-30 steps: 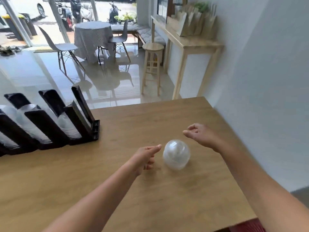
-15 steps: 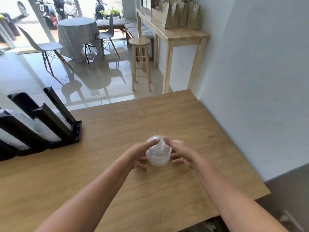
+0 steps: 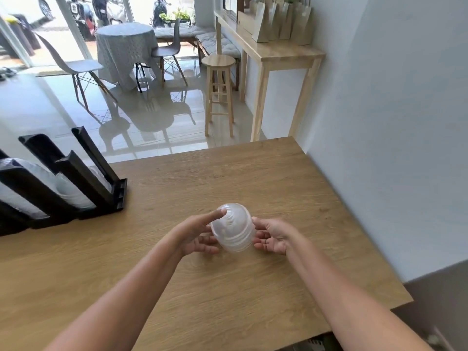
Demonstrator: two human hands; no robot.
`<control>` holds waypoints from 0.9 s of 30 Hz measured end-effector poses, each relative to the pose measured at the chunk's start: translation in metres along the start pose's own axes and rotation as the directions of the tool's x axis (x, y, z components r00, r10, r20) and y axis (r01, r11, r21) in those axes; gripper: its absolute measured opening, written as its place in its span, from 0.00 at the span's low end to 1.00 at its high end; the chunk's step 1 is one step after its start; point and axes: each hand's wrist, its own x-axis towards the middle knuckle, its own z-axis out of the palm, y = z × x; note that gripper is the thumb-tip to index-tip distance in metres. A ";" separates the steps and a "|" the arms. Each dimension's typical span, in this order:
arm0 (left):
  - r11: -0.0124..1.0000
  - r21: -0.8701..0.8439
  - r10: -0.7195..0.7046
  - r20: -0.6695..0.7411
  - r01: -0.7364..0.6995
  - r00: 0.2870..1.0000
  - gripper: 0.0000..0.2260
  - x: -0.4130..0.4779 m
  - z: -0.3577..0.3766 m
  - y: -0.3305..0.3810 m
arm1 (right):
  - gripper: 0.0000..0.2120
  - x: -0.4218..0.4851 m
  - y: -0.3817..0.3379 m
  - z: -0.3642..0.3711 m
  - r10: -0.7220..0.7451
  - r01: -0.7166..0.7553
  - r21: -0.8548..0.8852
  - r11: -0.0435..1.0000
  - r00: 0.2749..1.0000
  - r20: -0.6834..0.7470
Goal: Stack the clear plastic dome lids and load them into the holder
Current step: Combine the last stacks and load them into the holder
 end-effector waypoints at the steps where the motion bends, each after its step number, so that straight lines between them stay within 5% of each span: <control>1: 1.000 -0.007 0.008 0.010 -0.007 1.000 0.32 -0.001 -0.003 0.000 | 0.10 0.000 -0.001 0.000 0.000 0.000 -0.017 1.000 1.000 0.008; 4: 0.998 -0.010 0.055 -0.005 -0.055 0.998 0.35 -0.007 -0.010 0.000 | 0.10 0.001 -0.001 0.001 0.004 0.000 -0.083 0.997 0.999 0.042; 7: 0.984 0.000 0.178 -0.166 -0.180 0.970 0.30 -0.012 -0.009 -0.004 | 0.10 0.005 0.003 0.004 0.011 -0.010 -0.017 1.000 0.996 0.085; 14: 0.852 0.220 0.523 -0.350 -0.474 0.777 0.09 -0.030 -0.013 -0.005 | 0.05 0.008 0.007 0.022 -0.080 0.015 0.291 0.956 0.974 0.214; 20: 0.705 0.537 0.703 -0.439 -0.463 0.560 0.05 -0.073 -0.037 0.021 | 0.04 -0.009 -0.026 0.060 -0.212 0.115 0.297 0.948 0.923 0.320; 24: 0.475 0.771 0.871 -0.344 -0.425 0.350 0.18 -0.121 -0.062 0.060 | 0.03 -0.035 -0.071 0.104 -0.333 0.216 0.303 0.928 0.846 0.417; 27: 0.363 0.882 0.927 -0.312 -0.299 0.207 0.19 -0.159 -0.091 0.094 | 0.04 -0.053 -0.112 0.152 -0.406 0.286 0.304 0.909 0.776 0.483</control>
